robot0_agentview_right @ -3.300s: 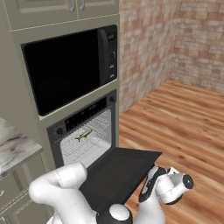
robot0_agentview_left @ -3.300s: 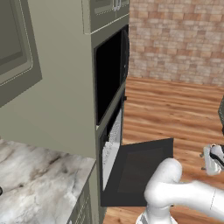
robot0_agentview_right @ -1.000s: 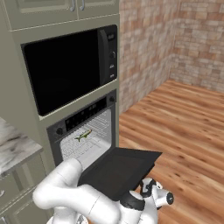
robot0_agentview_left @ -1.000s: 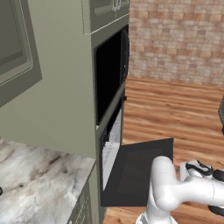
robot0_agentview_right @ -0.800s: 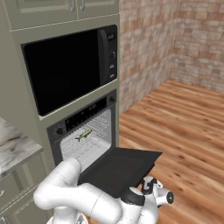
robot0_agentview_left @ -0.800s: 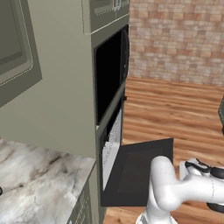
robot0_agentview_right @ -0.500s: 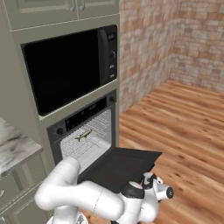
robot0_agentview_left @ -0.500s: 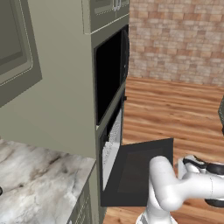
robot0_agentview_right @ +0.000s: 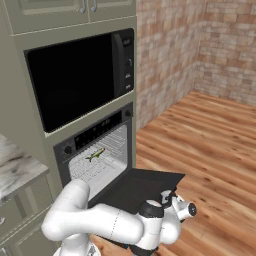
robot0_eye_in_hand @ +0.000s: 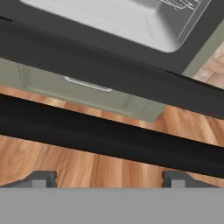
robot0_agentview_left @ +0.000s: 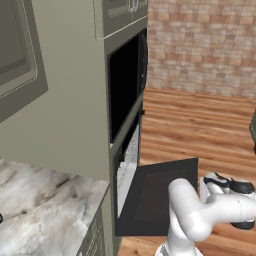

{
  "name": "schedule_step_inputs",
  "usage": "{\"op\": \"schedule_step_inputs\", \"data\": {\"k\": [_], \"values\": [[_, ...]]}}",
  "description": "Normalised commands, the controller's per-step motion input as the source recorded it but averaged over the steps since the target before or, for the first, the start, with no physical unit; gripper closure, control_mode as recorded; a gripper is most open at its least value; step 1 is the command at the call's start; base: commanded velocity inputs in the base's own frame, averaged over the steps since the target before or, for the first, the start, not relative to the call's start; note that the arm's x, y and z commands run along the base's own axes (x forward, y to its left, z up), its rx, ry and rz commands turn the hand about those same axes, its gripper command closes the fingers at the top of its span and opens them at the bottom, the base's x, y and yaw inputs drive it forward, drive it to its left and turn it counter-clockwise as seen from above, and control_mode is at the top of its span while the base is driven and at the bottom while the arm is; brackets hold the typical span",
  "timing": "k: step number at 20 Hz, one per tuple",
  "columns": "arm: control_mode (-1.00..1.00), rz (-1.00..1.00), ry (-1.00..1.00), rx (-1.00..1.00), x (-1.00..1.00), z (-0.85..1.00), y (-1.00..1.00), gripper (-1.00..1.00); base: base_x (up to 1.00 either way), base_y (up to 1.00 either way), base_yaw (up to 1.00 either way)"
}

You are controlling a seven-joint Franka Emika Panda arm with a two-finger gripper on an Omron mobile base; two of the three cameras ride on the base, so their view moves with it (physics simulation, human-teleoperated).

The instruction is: Place the fish on the top rack of the oven, and slide the tray back inside. Close the oven door.

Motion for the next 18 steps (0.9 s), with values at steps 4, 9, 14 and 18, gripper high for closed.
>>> {"op": "schedule_step_inputs", "data": {"k": [4, 9, 14, 18], "values": [[-1.0, 0.1, 0.0, 0.29, -0.06, -1.0, -0.27, -1.0, 0.0, 0.0, 0.0], [-1.0, 0.13, -0.04, 0.3, -0.26, -1.0, -0.06, -1.0, 0.0, 0.0, 0.0], [-1.0, 0.16, -0.11, 0.26, -0.36, -1.0, 0.0, -1.0, 0.0, 0.0, 0.0], [-1.0, 0.16, -0.02, 0.18, -0.67, -1.0, 0.0, -1.0, 0.0, 0.0, 0.0]]}}
